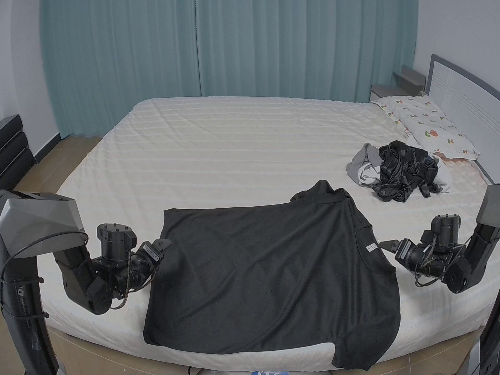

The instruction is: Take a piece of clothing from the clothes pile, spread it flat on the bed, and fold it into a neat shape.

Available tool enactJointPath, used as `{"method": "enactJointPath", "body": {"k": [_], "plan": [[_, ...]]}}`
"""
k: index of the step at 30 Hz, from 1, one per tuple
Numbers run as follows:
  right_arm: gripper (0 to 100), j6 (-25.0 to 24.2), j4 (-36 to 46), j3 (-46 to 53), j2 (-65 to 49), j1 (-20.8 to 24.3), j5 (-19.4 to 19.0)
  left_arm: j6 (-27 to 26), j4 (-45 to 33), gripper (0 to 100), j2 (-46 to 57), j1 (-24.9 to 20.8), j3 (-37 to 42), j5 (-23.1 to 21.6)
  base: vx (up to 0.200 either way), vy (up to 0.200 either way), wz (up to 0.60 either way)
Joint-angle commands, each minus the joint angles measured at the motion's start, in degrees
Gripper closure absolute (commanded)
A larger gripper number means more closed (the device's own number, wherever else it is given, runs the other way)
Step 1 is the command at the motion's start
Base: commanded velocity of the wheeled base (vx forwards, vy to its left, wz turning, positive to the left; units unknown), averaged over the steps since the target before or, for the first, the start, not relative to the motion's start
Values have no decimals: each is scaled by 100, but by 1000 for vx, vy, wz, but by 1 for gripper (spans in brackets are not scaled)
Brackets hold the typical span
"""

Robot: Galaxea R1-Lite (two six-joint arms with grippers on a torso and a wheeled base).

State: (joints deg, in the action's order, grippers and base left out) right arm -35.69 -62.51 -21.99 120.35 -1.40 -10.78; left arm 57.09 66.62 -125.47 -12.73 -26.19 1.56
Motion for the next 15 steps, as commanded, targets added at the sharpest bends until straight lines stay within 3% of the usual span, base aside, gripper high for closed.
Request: {"method": "enactJointPath", "body": {"k": [1, 8, 15], "plan": [[0, -25, -270, 362, 446, -255, -223, 127, 158, 0, 286, -213, 412, -270, 0, 0, 0], [0, 63, -938, 556, 1008, -405, -601, 136, 167, 0, 198, -160, 588, -578, 0, 0, 0], [0, 63, -1843, 705, 1641, -396, -627, 206, 167, 0, 101, -151, 588, -595, 0, 0, 0]]}}
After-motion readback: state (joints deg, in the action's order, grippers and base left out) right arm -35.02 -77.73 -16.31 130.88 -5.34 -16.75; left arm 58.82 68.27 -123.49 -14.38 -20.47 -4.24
